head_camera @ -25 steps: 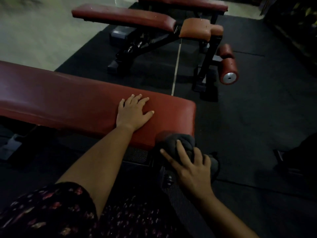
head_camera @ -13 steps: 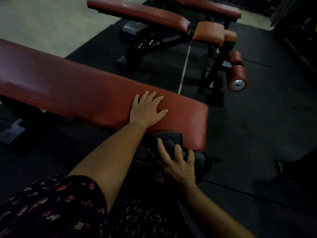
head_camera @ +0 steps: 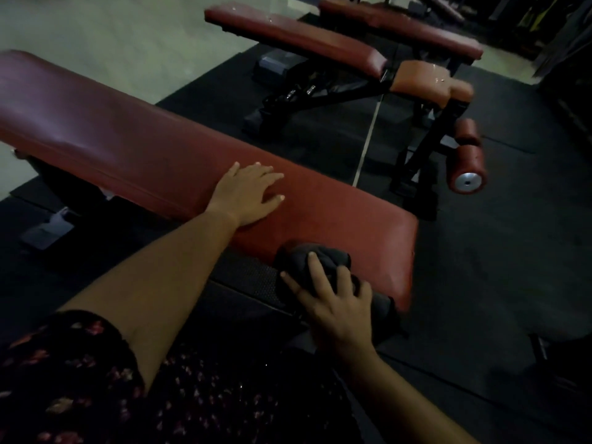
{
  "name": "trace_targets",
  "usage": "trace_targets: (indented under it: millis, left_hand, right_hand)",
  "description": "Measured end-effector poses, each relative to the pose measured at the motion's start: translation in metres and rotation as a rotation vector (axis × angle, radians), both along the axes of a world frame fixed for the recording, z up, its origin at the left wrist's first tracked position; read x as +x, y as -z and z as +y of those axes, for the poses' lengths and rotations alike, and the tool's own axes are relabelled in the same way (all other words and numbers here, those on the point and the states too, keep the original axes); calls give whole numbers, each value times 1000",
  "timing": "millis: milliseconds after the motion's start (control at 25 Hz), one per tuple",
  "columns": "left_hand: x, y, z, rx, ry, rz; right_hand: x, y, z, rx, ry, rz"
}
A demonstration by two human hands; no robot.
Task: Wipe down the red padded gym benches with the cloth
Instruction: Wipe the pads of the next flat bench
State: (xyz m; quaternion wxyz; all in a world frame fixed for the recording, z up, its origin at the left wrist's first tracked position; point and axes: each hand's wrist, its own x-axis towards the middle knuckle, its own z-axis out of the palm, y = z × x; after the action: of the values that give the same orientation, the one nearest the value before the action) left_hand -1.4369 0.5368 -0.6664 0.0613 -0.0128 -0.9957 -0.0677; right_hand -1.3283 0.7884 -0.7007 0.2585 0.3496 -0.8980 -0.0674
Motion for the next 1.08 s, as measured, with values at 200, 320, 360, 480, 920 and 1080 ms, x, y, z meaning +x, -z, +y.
trace_targets:
  millis: [200,320,360,480,920,1080]
  left_hand:
    - [10,20,-32,48,-120,28]
    - [8,22,-33,117,-118,68]
    - [8,23,-32,122,-119,79]
    - [8,25,-33,128,-119,99]
    - [19,13,-52,90,8,114]
    - [25,17,-106,127,-141,161]
  right_hand:
    - [-6,-2,7,20,-44,-19]
    - [4,0,45,41,25,-100]
    - [6,1,51,62,32,-90]
    - [1,8,22,103,-41,20]
    - [-7,-2,-44,96,-48,-104]
    - [0,-7,-23,150,2,-145]
